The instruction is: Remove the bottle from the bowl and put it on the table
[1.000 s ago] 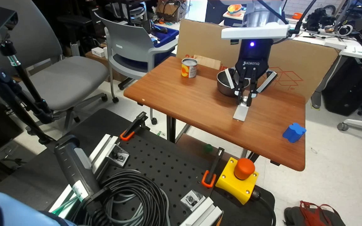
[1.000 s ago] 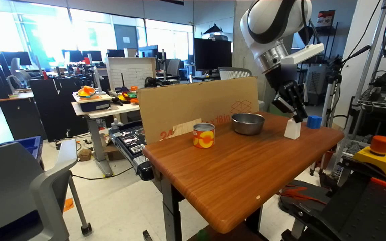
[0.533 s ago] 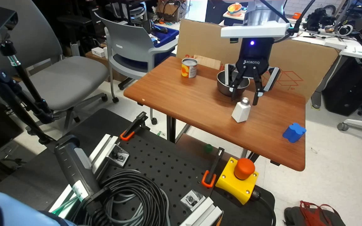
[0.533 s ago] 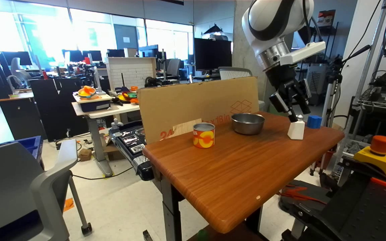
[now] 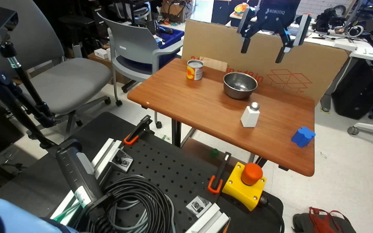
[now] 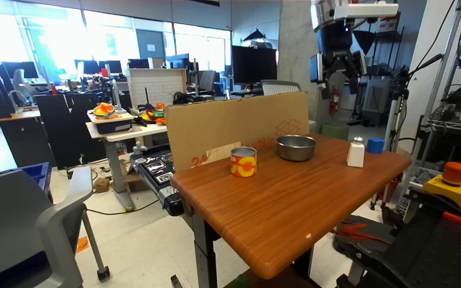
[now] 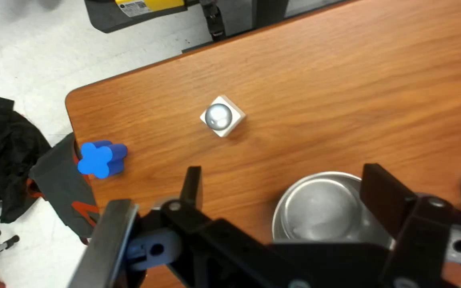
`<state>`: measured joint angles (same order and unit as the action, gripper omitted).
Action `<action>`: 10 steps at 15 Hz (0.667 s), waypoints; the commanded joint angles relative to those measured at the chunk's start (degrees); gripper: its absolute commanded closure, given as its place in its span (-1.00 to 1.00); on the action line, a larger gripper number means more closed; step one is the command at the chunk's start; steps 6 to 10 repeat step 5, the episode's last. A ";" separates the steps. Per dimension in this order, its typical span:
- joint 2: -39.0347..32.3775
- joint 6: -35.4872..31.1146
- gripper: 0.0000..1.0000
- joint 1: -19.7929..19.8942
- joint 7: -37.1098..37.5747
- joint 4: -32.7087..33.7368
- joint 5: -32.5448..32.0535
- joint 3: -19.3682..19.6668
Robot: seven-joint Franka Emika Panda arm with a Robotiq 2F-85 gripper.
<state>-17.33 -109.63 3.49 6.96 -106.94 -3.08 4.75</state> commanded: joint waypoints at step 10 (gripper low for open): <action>2.15 0.13 -1.00 0.64 -0.01 -0.01 2.37 0.04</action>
